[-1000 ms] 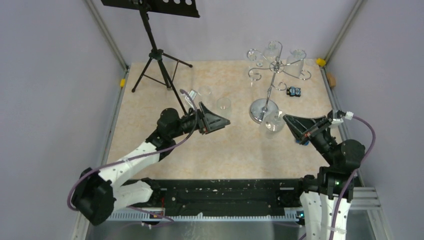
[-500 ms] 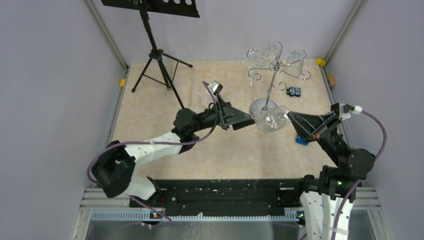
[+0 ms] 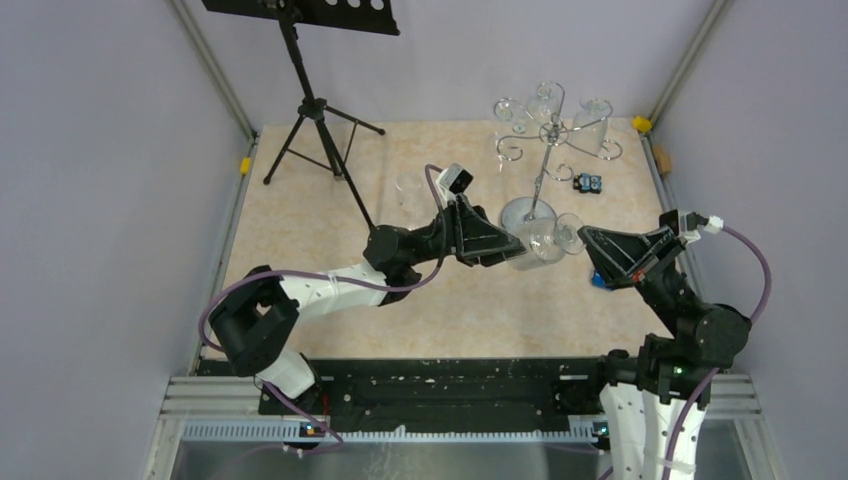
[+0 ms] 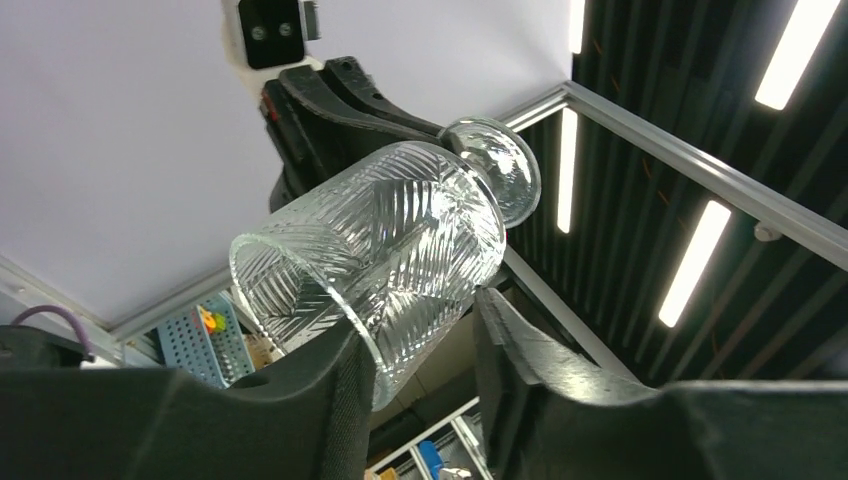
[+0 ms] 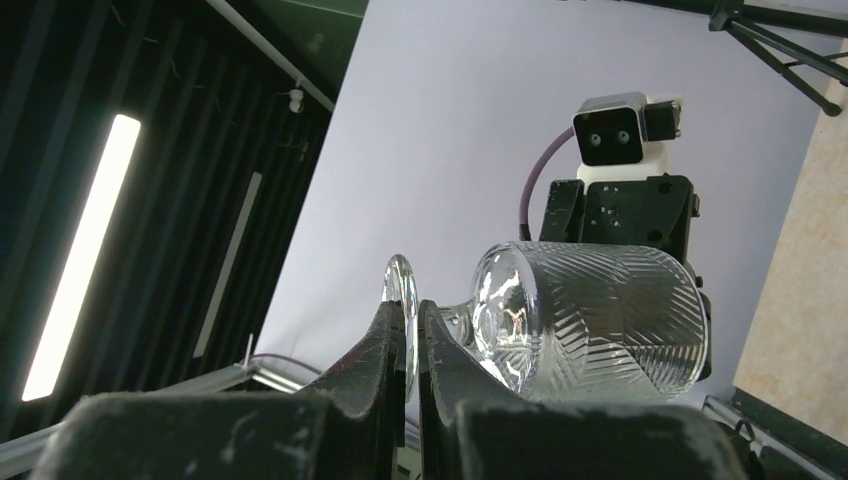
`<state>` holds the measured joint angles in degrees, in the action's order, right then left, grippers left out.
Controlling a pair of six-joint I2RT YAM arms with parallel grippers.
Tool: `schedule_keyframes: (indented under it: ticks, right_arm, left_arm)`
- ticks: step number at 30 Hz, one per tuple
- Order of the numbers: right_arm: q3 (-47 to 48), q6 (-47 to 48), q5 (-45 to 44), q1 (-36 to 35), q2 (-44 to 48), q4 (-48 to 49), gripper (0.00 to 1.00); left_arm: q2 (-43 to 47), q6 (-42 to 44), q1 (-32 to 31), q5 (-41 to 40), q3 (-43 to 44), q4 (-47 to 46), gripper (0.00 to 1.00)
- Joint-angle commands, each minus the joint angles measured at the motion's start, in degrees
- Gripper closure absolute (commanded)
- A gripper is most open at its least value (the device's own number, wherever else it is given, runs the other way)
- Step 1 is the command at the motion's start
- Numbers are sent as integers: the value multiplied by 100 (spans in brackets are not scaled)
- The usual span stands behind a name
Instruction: Take the wine glass off the wine glass rack
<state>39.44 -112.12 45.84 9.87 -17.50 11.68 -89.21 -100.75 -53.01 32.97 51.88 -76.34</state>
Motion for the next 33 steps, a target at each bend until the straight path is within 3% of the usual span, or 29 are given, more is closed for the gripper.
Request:
schedule_keyframes:
  ticks: [1, 11, 13, 14, 19, 22, 24, 28, 33]
  right_arm:
    - [-105, -67, -170, -20, 140, 90, 100]
    - [-220, -99, -400, -28, 246, -53, 100]
    - [-46, 241, -478, -22, 232, -336, 100]
    - [90, 496, -552, -26, 226, -625, 97]
    - [582, 1728, -862, -24, 109, -1912, 62]
    - [793, 2511, -1070, -22, 31, -2564, 38]
    - [895, 2947, -1301, -22, 19, -2952, 29]
    - [1193, 3724, -2015, -20, 54, -3976, 22]
    - [1385, 4340, -2755, -24, 228, -4374, 20]
  left_arm:
    - [160, -412, -69, -60, 262, -1123, 63]
    - [248, -697, -78, -308, 194, -1639, 98]
    - [283, -635, -79, -384, 166, -1647, 100]
    - [320, -586, -78, -425, 140, -1648, 100]
    - [694, 134, -45, -396, 37, -1071, 100]
    - [1173, 947, 23, -255, -46, -88, 100]
    - [1553, 1684, 104, -252, -91, 979, 100]
    - [2422, 3554, 185, -553, -71, 3453, 100]
    - [3117, 5876, 186, -1282, 576, 7095, 100]
